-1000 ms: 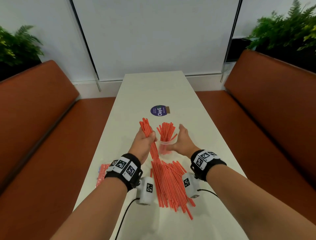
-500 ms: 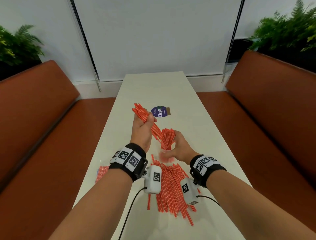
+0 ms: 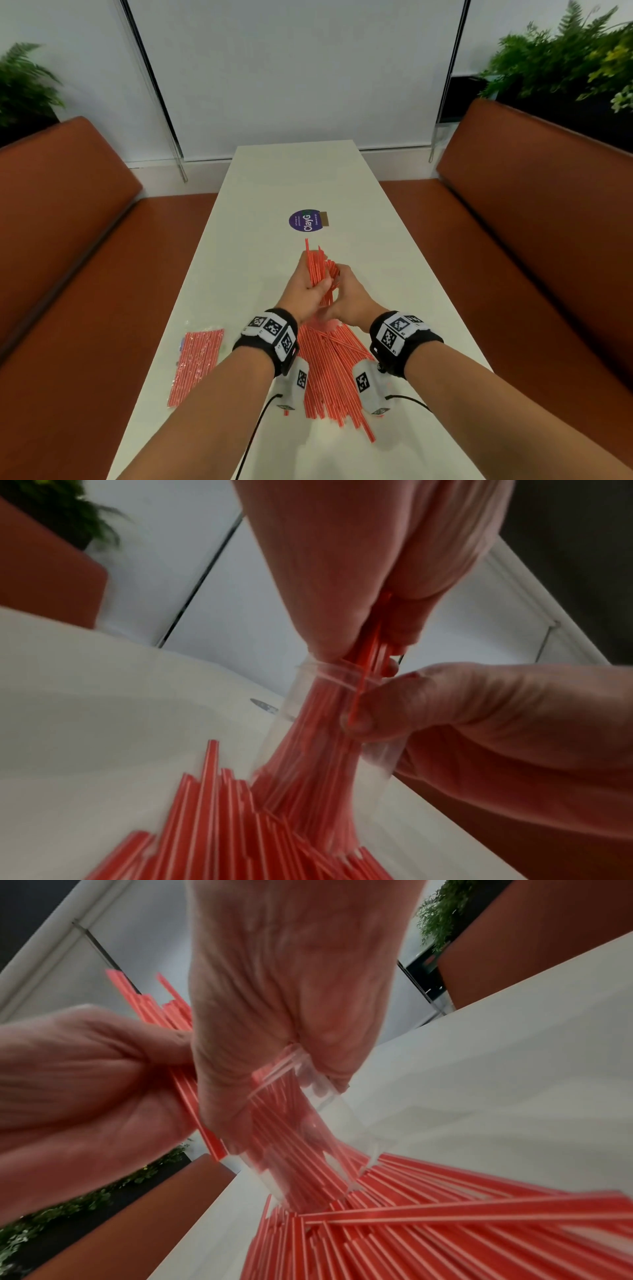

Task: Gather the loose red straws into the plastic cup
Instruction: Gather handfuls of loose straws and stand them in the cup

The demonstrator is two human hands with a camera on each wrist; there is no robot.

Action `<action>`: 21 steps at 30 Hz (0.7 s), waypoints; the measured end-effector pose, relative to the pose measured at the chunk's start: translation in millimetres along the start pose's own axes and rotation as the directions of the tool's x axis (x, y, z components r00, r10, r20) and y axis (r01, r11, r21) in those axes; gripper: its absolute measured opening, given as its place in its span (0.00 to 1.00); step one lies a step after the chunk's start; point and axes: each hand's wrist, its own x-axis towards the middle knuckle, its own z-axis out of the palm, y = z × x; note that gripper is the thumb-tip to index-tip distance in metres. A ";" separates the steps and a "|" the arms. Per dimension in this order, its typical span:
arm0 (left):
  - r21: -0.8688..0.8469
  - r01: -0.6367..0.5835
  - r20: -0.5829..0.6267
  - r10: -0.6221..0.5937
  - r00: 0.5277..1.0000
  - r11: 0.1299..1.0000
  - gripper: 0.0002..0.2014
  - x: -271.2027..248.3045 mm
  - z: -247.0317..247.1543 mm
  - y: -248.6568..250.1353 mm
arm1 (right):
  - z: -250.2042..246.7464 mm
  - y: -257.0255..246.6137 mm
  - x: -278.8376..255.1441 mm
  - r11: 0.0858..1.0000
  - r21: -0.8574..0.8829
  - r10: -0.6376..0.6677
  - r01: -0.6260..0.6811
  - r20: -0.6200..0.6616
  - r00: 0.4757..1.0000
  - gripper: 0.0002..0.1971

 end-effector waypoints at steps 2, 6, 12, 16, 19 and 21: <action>0.020 -0.043 0.003 0.043 0.999 0.999 0.23 0.4 -0.2 1.6 | 0.5 -6.0 -2.8 1.000 0.010 -0.011 0.011 0.001 1.000 0.32; -0.014 -0.059 -0.075 0.058 0.996 0.998 0.29 3.1 0.0 2.8 | 1.3 -8.7 -5.2 0.999 0.022 -0.042 0.042 -0.008 0.999 0.33; 0.044 -0.050 -0.087 0.053 0.995 0.998 0.16 11.0 6.2 0.9 | 0.3 0.5 -1.2 0.998 0.059 0.032 -0.033 0.008 0.999 0.30; -0.010 -0.052 -0.143 0.050 0.988 0.999 0.12 9.6 4.4 -1.5 | 9.3 18.8 12.2 0.994 -0.005 0.107 -0.107 -0.029 0.994 0.37; 0.004 -0.038 -0.156 0.038 0.987 0.999 0.10 11.7 3.4 -2.0 | 14.8 41.7 26.8 0.991 -0.038 0.130 -0.131 -0.033 0.991 0.51; 0.014 -0.020 -0.160 0.022 0.987 1.000 0.09 12.1 4.8 -2.1 | 13.1 37.1 25.8 0.991 -0.043 0.124 -0.126 -0.035 0.992 0.53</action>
